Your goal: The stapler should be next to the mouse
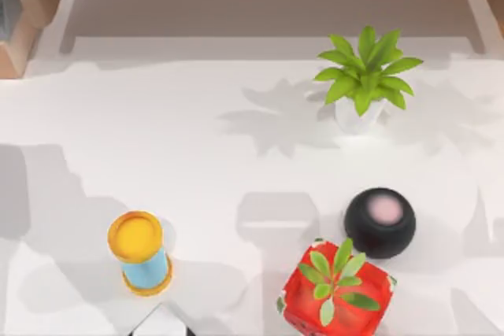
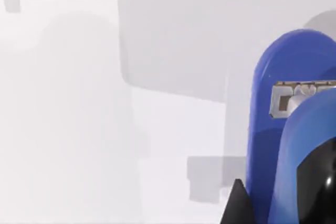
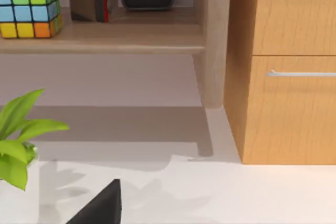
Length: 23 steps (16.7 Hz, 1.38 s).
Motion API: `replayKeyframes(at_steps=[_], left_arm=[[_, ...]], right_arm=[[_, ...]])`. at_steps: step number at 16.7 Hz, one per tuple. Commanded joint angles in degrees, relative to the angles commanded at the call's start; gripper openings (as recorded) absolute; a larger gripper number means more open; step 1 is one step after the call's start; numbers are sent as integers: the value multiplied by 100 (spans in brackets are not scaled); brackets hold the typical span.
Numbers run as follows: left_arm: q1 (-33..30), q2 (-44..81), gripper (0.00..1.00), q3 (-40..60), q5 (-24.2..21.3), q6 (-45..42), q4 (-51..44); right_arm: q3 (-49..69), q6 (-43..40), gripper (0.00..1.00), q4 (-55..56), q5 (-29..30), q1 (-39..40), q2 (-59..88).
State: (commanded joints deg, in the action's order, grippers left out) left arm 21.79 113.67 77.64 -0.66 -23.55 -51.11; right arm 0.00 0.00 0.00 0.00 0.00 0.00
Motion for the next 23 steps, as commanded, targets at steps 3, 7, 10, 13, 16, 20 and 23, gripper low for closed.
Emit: replayKeyframes(at_steps=[3, 7, 10, 13, 16, 20, 23], left_arm=[[3, 156, 0, -147, 2, -2, 9], [3, 156, 0, -147, 2, -2, 9], [3, 156, 23, -147, 2, -2, 9], [3, 156, 45, -147, 2, -2, 9], [3, 156, 68, -147, 2, -2, 9], [3, 156, 98, -147, 2, -2, 9], [3, 156, 100, -147, 2, -2, 9]], right_arm=[[0, 0, 100, 0, 0, 0, 0], [0, 0, 100, 0, 0, 0, 0], [0, 0, 100, 0, 0, 0, 0], [0, 0, 100, 0, 0, 0, 0], [0, 0, 100, 0, 0, 0, 0], [0, 0, 100, 0, 0, 0, 0], [0, 0, 100, 0, 0, 0, 0]])
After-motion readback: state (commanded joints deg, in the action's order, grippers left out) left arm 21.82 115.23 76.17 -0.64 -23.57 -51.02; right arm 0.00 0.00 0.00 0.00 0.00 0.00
